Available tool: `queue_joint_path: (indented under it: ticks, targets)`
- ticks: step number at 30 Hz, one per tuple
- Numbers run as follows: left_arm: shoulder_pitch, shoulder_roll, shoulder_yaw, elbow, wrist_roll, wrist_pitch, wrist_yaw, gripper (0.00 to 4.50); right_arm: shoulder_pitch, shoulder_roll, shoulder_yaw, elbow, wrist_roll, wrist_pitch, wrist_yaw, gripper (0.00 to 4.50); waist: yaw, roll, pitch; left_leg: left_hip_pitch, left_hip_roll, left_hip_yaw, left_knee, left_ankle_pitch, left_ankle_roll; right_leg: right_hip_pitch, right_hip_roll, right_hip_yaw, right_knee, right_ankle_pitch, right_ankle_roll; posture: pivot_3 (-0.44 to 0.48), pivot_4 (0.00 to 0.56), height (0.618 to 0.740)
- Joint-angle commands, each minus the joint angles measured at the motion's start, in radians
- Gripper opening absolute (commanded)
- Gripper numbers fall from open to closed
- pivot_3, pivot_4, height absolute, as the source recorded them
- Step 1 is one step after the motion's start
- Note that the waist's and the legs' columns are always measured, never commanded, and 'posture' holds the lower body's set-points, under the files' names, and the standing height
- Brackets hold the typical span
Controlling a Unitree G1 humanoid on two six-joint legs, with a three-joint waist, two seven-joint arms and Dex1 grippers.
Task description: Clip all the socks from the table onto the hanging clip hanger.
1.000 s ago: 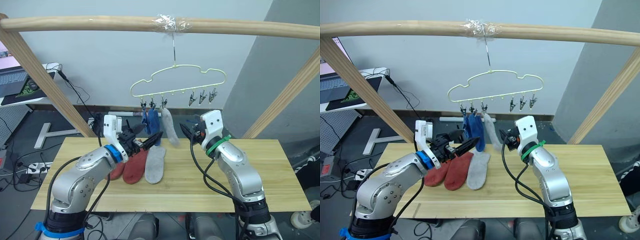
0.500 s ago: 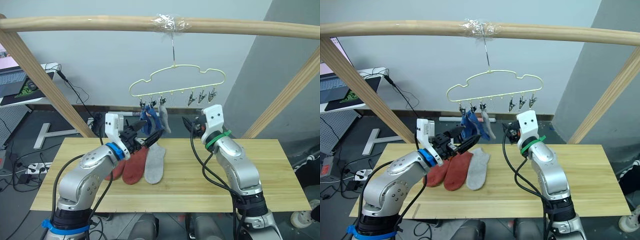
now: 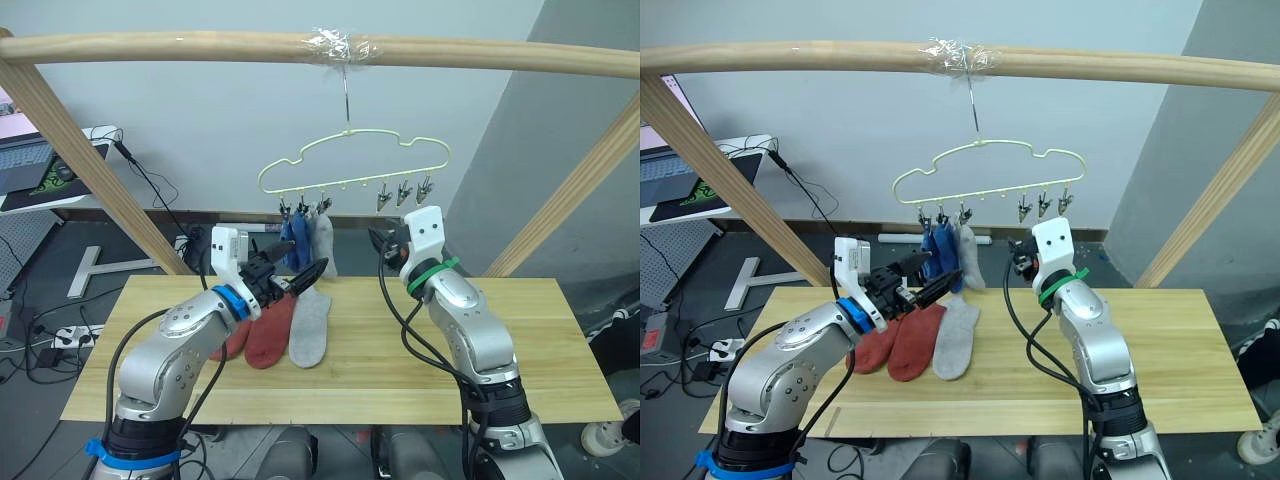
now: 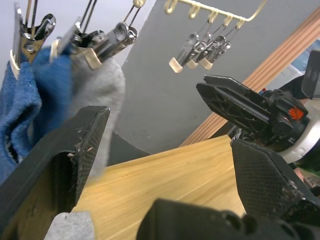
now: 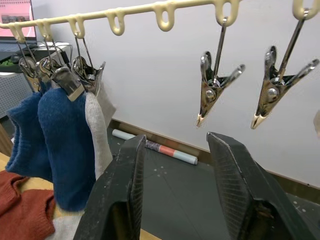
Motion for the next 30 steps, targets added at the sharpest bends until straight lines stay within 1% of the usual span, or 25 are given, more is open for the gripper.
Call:
queue_joint_path:
  ticks: [1, 5, 9, 12, 16, 23, 30]
  targets:
    - [-0.014, 0.003, 0.011, -0.040, 0.004, -0.026, -0.015, 4.50, -0.035, 0.014, -0.021, -0.004, 0.016, -0.018, -0.018, 1.94, 0.000, 0.000, 0.000, 0.000, 0.000, 0.000, 0.000, 0.000, 0.000, 0.000, 0.000, 0.000, 0.000, 0.000, 0.000, 0.047, 0.166, 0.740]
    - [-0.019, 0.006, 0.012, -0.038, 0.011, -0.026, -0.020, 4.50, -0.082, 0.038, -0.053, 0.044, 0.033, -0.006, -0.043, 1.94, 0.000, 0.000, 0.000, 0.000, 0.000, 0.000, 0.000, 0.000, 0.000, 0.000, 0.000, 0.000, 0.001, 0.000, 0.000, 0.047, 0.166, 0.740]
    - [-0.058, 0.011, 0.041, -0.046, -0.005, -0.018, -0.012, 4.50, -0.134, 0.078, -0.115, 0.085, 0.068, 0.038, -0.095, 1.94, 0.000, 0.000, 0.000, 0.000, 0.000, 0.000, 0.000, 0.000, 0.000, 0.000, 0.000, 0.000, 0.001, 0.000, 0.000, 0.048, 0.173, 0.740]
    - [-0.073, 0.022, 0.045, -0.057, -0.008, -0.013, -0.021, 4.50, -0.155, 0.091, -0.133, 0.107, 0.082, 0.050, -0.108, 1.94, 0.000, 0.000, 0.000, 0.000, 0.000, 0.000, 0.000, 0.000, 0.000, -0.001, 0.000, 0.000, 0.002, 0.000, 0.000, 0.056, 0.176, 0.740]
    - [-0.095, 0.031, 0.053, -0.071, -0.022, -0.008, -0.033, 4.50, -0.169, 0.089, -0.127, 0.119, 0.093, 0.040, -0.102, 1.94, 0.000, 0.000, 0.000, 0.000, 0.000, 0.001, 0.000, 0.000, 0.000, -0.001, 0.000, 0.000, 0.001, 0.000, 0.000, 0.061, 0.178, 0.740]
    - [-0.114, 0.020, 0.051, -0.079, -0.031, -0.005, -0.020, 4.50, -0.194, 0.099, -0.120, 0.142, 0.105, 0.028, -0.101, 1.94, -0.001, 0.000, 0.000, 0.000, 0.000, 0.001, 0.000, 0.000, 0.000, -0.002, 0.000, 0.000, 0.002, 0.000, 0.000, 0.066, 0.180, 0.740]
    - [-0.126, 0.010, 0.050, -0.103, -0.072, 0.005, -0.024, 4.50, -0.221, 0.094, -0.126, 0.185, 0.102, -0.005, -0.098, 1.94, -0.001, 0.000, 0.000, 0.000, 0.000, 0.001, 0.000, 0.000, 0.000, -0.002, 0.000, 0.000, 0.003, 0.000, 0.000, 0.066, 0.181, 0.740]
